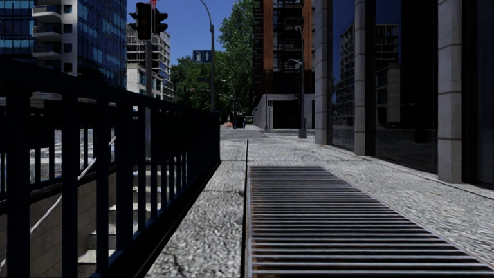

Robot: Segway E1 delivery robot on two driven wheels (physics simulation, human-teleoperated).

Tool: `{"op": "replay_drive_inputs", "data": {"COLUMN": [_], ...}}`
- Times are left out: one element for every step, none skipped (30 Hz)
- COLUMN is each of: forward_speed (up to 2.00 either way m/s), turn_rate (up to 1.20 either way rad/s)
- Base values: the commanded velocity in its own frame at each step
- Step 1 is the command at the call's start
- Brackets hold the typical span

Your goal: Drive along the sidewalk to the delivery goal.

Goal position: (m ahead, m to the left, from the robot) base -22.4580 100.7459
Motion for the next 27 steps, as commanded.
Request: {"op": "replay_drive_inputs", "data": {"forward_speed": [2.0,2.0,2.0,2.0,2.0,2.0,2.0,2.0,2.0,2.0,2.0,2.0,2.0,2.0,2.0,2.0,2.0,2.0,2.0,2.0,2.0,2.0,2.0,2.0,2.0,2.0,2.0], "turn_rate": [0.0,0.0,0.0,0.0,0.0,0.0,0.0,0.0,0.0,0.0,0.0,0.0,0.0,0.0,0.0,0.0,0.0,0.0,0.0,0.0,0.0,0.0,0.0,0.0,0.0,0.0,0.0]}}
